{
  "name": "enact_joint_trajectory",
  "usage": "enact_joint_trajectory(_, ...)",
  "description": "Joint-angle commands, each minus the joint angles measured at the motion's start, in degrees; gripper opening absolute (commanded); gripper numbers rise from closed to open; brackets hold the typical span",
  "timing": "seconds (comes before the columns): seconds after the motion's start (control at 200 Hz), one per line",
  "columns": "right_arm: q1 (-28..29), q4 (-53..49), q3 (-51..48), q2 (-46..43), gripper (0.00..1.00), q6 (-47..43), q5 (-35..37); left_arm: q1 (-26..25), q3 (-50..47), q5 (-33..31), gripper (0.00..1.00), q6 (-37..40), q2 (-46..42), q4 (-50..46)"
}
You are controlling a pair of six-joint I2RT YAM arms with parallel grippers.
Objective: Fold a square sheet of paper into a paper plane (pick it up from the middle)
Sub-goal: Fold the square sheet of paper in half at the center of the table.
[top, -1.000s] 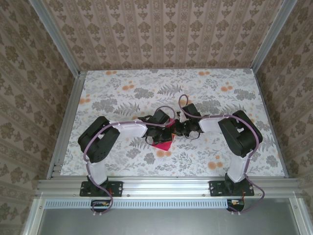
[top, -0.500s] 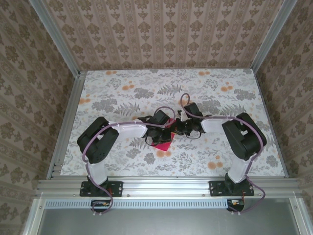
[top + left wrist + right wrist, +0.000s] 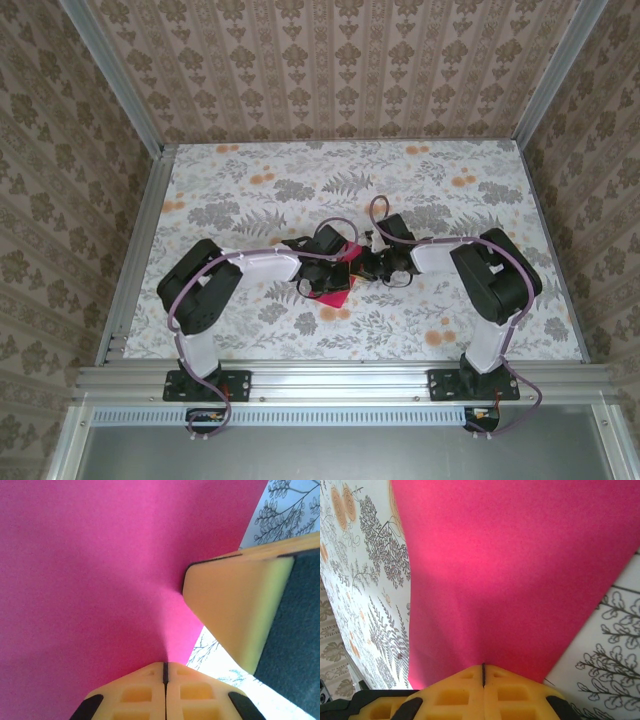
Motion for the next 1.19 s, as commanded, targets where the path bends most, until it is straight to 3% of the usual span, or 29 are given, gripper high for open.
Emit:
enact_joint_trajectory(0.0, -0.27, -2.0, -0.42, 2.61, 0.06, -1.27, 2.58, -0.88, 0.78, 0.0, 0.09, -0.61, -2.57, -0.99)
enact_joint_trajectory(0.435, -0.28, -2.64, -0.68, 4.32, 0.06, -1.36, 3.06, -2.06, 1.74, 1.48, 0.12, -1.08, -0.02, -0.14)
enact_joint_trajectory(1.19, -0.95, -3.84, -0.53, 5.44, 0.06, -1.71, 3.91, -2.74, -5.74, 1.42, 0.11, -3.42, -2.11, 2.45)
